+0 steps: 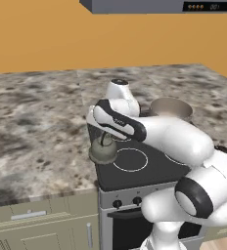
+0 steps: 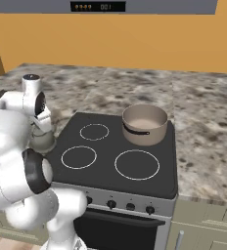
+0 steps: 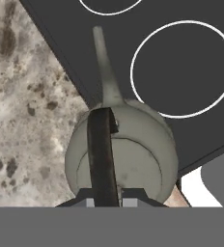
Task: Pick the kettle from the counter and place it on a stove burner. Then turn the burner on.
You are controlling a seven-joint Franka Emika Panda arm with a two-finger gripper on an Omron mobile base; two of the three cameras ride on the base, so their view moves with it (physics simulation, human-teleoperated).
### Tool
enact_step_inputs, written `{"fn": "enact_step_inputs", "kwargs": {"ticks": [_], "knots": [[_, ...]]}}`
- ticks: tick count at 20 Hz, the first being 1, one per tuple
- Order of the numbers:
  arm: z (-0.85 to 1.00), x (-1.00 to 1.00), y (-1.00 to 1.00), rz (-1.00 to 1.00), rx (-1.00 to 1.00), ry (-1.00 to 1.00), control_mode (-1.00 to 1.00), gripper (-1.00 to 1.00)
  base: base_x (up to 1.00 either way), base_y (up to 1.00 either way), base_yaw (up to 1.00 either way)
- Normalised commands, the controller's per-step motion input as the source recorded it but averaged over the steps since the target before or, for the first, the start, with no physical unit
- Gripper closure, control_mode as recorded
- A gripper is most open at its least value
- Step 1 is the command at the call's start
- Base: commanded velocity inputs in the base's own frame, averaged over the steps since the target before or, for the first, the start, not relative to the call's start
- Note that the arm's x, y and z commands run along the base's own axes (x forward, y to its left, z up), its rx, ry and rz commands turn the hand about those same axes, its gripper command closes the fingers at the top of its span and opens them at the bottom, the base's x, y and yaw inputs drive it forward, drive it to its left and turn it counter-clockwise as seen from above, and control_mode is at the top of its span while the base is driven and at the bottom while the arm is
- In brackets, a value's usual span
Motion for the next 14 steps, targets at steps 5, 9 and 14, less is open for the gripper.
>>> {"fn": "enact_step_inputs", "kwargs": {"ticks": [5, 9, 14], "knots": [[0.32, -0.02, -0.96, -0.03, 0.12, 0.00, -1.00, 1.00, 0.00, 0.00, 0.00], [0.13, 0.00, -0.81, -0.03, 0.04, 0.01, -1.00, 1.00, 0.00, 0.00, 0.00], [0.08, 0.00, -0.50, -0.09, 0.00, 0.09, -1.00, 1.00, 0.00, 0.00, 0.00]]}}
